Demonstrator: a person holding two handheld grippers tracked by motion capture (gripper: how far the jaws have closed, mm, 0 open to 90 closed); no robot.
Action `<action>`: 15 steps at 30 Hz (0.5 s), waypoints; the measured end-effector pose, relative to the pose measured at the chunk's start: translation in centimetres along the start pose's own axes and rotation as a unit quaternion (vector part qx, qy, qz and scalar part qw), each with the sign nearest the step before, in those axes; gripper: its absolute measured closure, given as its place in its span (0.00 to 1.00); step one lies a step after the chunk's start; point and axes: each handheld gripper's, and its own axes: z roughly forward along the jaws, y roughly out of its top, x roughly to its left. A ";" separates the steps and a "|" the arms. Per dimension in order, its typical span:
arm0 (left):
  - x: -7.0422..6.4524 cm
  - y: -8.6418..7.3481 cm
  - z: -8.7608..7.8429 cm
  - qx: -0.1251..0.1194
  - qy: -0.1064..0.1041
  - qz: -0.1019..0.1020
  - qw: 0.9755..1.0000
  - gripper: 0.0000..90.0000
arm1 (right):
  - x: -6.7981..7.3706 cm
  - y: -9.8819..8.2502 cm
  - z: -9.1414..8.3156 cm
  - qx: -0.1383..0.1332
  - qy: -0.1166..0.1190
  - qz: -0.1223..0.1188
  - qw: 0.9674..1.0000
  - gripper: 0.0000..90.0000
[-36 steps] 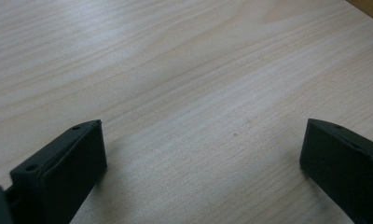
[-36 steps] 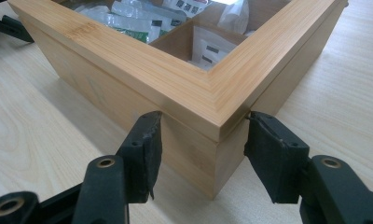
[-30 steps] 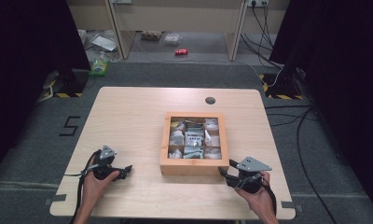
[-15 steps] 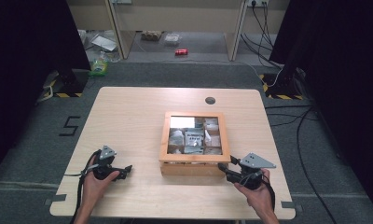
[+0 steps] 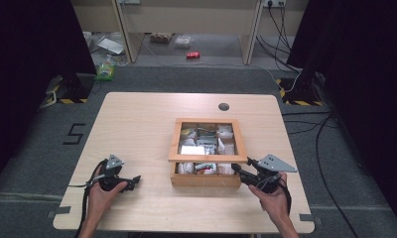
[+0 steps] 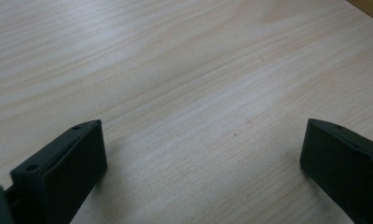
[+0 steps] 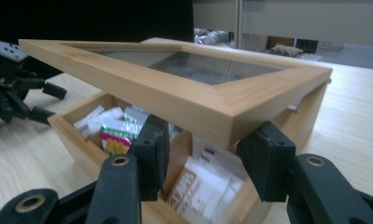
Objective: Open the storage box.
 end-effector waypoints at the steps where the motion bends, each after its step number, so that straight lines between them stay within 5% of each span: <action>1: 0.0 0.0 0.0 0.000 0.000 0.000 1.000 0.00 | 0.0 0.3 0.2 -0.003 0.003 -0.003 1.000 0.60; 7: 0.0 0.0 0.0 0.000 0.000 0.000 1.000 0.00 | 0.5 2.5 1.2 -0.017 0.005 -0.035 0.999 0.62; 15: 0.0 0.0 0.0 0.000 0.000 0.001 1.000 0.00 | 0.1 5.5 2.0 -0.027 0.013 -0.032 0.999 0.65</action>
